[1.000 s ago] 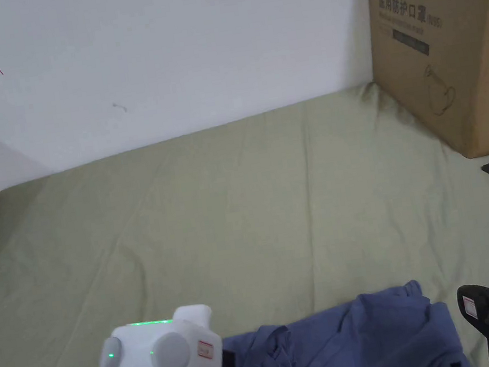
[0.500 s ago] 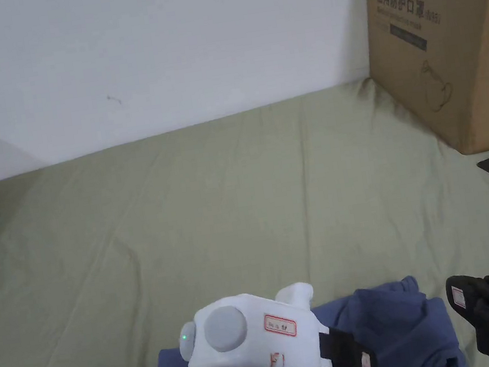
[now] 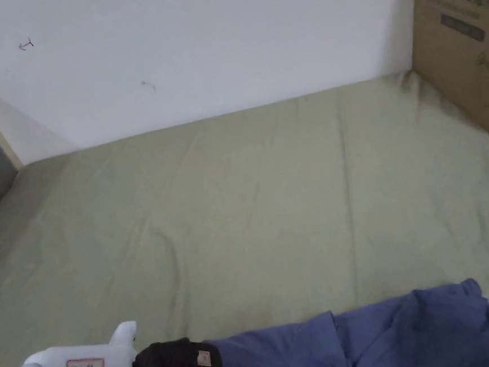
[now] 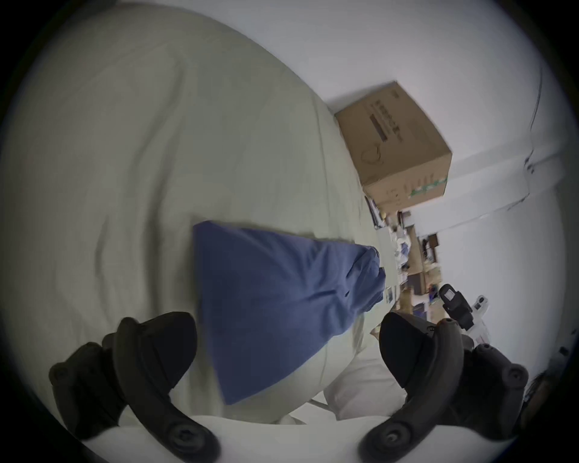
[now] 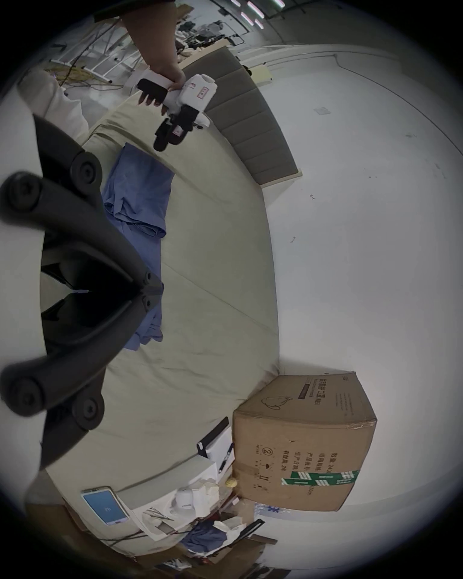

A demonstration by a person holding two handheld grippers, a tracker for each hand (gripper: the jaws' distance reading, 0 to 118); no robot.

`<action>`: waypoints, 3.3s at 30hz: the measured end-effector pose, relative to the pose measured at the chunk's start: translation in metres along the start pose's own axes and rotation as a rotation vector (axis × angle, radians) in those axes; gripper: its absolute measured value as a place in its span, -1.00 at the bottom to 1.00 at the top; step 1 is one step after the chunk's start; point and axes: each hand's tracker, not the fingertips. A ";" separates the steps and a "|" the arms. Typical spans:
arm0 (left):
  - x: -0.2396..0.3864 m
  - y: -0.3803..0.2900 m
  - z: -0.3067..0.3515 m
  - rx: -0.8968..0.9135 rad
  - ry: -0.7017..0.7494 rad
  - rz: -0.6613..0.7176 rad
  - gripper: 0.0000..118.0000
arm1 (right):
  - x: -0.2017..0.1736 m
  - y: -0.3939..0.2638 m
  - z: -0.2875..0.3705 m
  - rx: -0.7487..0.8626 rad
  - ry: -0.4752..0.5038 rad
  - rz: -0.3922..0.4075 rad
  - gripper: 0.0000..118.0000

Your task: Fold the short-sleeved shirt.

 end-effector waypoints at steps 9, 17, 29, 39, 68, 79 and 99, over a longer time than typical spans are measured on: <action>-0.073 -0.008 -0.058 0.060 -0.567 0.318 0.99 | -0.007 0.014 -0.012 -0.023 -0.025 -0.041 -1.00; -0.045 -0.012 -0.119 -0.008 0.024 0.166 -0.90 | -0.020 0.005 -0.023 -0.071 -0.012 -0.036 -1.00; 0.085 -0.001 -0.009 0.101 0.737 -0.345 -0.90 | -0.013 0.002 -0.011 -0.040 0.052 -0.081 -1.00; 0.154 -0.007 -0.051 0.023 0.797 -0.370 -0.90 | 0.023 -0.010 0.014 0.007 0.061 -0.139 -1.00; 0.184 -0.037 -0.166 -0.048 0.391 -0.451 -1.00 | 0.027 -0.022 0.001 -0.036 0.062 -0.163 -1.00; 0.183 -0.052 -0.182 -0.014 0.150 -0.304 -1.00 | 0.017 -0.014 0.009 -0.031 0.083 -0.159 -1.00; 0.253 -0.162 0.011 1.302 0.732 -0.686 -1.00 | -0.038 0.023 0.034 0.639 -0.316 0.089 -1.00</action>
